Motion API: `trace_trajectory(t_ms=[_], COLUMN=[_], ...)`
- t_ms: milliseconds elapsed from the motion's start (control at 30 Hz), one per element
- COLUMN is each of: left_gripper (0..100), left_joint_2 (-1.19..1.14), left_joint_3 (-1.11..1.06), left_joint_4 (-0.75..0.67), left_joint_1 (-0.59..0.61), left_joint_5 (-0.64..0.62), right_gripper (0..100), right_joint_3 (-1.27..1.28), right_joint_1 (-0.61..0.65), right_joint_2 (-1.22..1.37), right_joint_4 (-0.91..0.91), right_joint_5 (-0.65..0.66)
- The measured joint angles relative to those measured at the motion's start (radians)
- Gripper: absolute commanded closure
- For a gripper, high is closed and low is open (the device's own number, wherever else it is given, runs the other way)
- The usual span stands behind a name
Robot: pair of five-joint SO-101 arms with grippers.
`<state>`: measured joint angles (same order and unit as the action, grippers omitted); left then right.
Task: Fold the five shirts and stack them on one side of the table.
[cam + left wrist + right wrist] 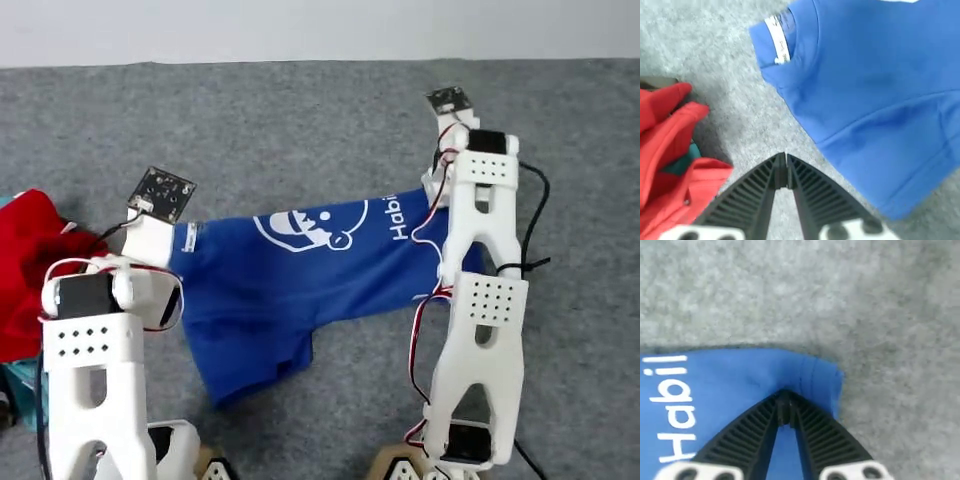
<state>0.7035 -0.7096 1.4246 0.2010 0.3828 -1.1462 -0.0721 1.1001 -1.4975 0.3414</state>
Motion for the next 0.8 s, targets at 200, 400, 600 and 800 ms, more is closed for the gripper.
trace_trajectory(t_ms=[200,400,600,800], left_gripper=[99,92,89,89], left_joint_2=[0.0,0.0,0.0,0.0], left_joint_3=[0.0,0.0,-0.006,-0.046], left_joint_4=[-0.051,-0.04,0.038,0.137], left_joint_1=[0.0,0.0,-0.023,-0.17], left_joint_5=[0.0,0.0,0.063,0.226], right_gripper=[84.2,91.5,96.2,96.2], right_joint_3=[-0.201,-0.288,-0.204,0.091], right_joint_1=[0.049,0.084,0.077,0.055], right_joint_2=[0.0,-0.002,-0.094,-0.344], right_joint_4=[-0.181,-0.256,-0.256,-0.256], right_joint_5=[0.0,0.0,0.0,0.0])
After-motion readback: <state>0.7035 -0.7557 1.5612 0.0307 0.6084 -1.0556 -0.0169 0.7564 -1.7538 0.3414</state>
